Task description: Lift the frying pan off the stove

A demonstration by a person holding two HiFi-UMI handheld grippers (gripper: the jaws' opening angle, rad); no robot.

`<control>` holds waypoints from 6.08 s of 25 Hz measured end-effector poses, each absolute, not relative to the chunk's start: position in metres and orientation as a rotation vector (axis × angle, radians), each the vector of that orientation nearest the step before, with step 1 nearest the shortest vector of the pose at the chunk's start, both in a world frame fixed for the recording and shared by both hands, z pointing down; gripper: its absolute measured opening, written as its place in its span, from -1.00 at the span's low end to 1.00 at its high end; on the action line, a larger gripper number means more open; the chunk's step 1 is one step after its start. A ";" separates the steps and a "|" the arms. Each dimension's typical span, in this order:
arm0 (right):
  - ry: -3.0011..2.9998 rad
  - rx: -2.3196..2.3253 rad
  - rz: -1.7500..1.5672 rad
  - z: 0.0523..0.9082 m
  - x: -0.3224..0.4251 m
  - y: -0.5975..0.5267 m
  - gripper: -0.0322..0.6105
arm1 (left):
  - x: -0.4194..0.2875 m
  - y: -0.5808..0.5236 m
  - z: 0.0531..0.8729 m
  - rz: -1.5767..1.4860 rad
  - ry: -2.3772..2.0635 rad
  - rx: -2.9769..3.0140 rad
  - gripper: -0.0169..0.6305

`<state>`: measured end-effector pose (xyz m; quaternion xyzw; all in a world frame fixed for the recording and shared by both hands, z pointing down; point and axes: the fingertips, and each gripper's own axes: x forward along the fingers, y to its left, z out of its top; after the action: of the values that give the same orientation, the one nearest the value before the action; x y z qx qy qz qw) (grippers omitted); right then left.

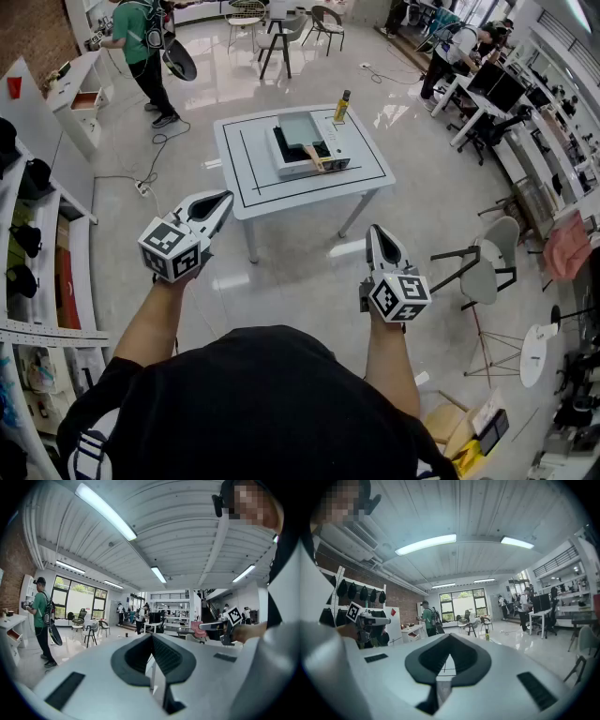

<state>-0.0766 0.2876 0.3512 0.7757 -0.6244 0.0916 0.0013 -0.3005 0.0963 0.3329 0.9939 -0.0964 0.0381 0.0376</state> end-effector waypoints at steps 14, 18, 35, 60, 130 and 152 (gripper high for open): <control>-1.953 2.465 0.312 0.359 -0.047 0.274 -0.89 | -0.275 0.085 0.342 0.145 -0.290 3.035 -0.92; -1.970 2.472 0.336 0.365 -0.024 0.265 -0.89 | -0.258 0.078 0.346 0.170 -0.310 3.035 -0.92; -2.071 2.327 0.413 0.397 0.107 0.185 -0.89 | -0.145 0.031 0.368 0.210 -0.486 2.966 -0.92; -2.221 1.994 0.351 0.413 0.215 0.068 -0.89 | -0.049 -0.014 0.372 0.250 -0.778 2.902 -0.92; -2.325 1.919 0.490 0.447 0.230 -0.178 -0.89 | 0.001 -0.252 0.435 0.318 -0.587 2.828 -0.92; -2.422 1.666 0.679 0.497 0.238 -0.211 -0.89 | 0.010 -0.249 0.468 0.324 -0.728 2.688 -0.91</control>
<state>0.2380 -0.2108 0.4970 0.5512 -0.8012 0.2247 0.0619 0.0095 -0.2488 0.4678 0.9451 -0.2558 0.1141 0.1685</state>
